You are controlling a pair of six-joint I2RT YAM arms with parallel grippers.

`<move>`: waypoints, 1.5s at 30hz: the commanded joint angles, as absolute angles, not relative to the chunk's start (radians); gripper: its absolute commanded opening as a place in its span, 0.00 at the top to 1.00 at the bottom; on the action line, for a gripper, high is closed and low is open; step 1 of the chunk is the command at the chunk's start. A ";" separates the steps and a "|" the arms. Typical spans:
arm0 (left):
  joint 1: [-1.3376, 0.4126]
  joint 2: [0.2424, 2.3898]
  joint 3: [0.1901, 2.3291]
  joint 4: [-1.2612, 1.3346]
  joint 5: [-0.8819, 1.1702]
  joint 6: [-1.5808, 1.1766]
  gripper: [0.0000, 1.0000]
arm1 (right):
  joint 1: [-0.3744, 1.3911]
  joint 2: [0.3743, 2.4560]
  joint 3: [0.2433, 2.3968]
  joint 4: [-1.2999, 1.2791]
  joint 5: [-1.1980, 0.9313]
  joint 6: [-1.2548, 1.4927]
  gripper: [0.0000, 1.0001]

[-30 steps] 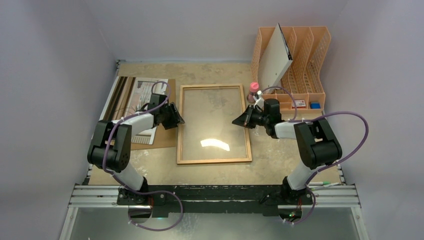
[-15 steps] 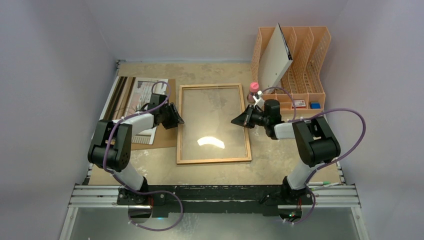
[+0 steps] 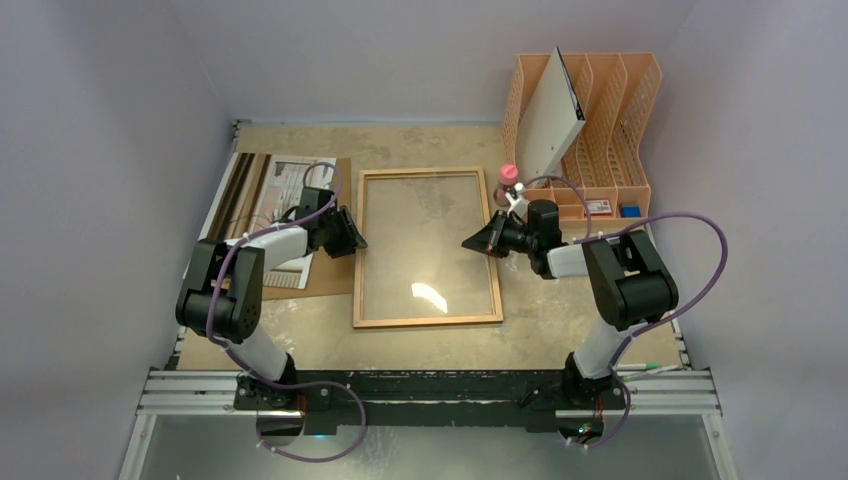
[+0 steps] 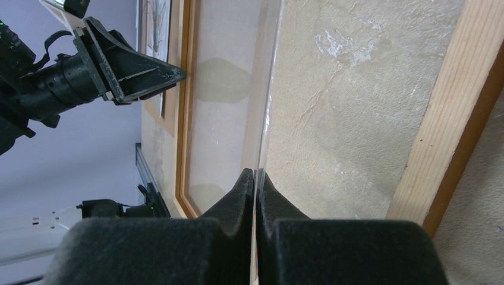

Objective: Put the photo into the frame

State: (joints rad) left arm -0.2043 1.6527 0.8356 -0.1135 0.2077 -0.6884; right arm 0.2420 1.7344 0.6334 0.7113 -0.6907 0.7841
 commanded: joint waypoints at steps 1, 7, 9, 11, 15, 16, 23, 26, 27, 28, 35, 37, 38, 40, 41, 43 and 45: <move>-0.215 1.678 0.825 -0.083 0.236 -0.693 0.65 | 0.267 1.726 0.622 0.801 -0.711 0.794 1.00; -0.215 1.674 0.818 -0.083 0.217 -0.696 0.68 | 0.270 1.698 0.561 0.887 -0.649 0.868 1.00; -0.215 1.675 0.819 -0.083 0.214 -0.696 0.69 | 0.269 1.698 0.552 0.917 -0.647 0.877 1.00; -0.215 1.676 0.818 -0.084 0.213 -0.696 0.69 | 0.269 1.706 0.558 0.927 -0.652 0.878 1.00; -0.215 1.680 0.816 -0.083 0.213 -0.696 0.69 | 0.271 1.725 0.575 0.940 -0.659 0.888 1.00; -0.215 1.679 0.816 -0.082 0.213 -0.698 0.69 | 0.272 1.727 0.575 0.944 -0.659 0.891 1.00; -0.215 1.680 0.814 -0.081 0.208 -0.696 0.71 | 0.278 1.716 0.577 0.888 -0.655 0.885 0.83; -0.215 1.674 0.812 -0.081 0.199 -0.698 0.72 | 0.280 1.693 0.578 0.833 -0.644 0.865 0.63; -0.215 1.671 0.812 -0.082 0.195 -0.698 0.72 | 0.279 1.684 0.580 0.816 -0.640 0.858 0.59; -0.215 1.669 0.813 -0.083 0.191 -0.698 0.72 | 0.280 1.674 0.582 0.791 -0.634 0.850 0.56; -0.215 1.656 0.815 -0.090 0.177 -0.698 0.72 | 0.282 1.599 0.623 0.582 -0.570 0.786 0.36; -0.215 1.657 0.815 -0.090 0.175 -0.697 0.72 | 0.282 1.579 0.635 0.521 -0.552 0.765 0.31; -0.215 1.658 0.817 -0.090 0.174 -0.697 0.72 | 0.281 1.569 0.644 0.490 -0.544 0.755 0.29; -0.215 1.657 0.817 -0.089 0.171 -0.696 0.72 | 0.281 1.556 0.670 0.410 -0.518 0.730 0.27; -0.215 1.656 0.814 -0.085 0.169 -0.699 0.72 | 0.281 1.550 0.685 0.365 -0.501 0.718 0.26; -0.215 1.653 0.811 -0.075 0.169 -0.706 0.72 | 0.281 1.538 0.715 0.282 -0.455 0.686 0.25; -0.215 1.649 0.811 -0.075 0.172 -0.707 0.72 | 0.281 1.524 0.743 0.202 -0.401 0.647 0.24</move>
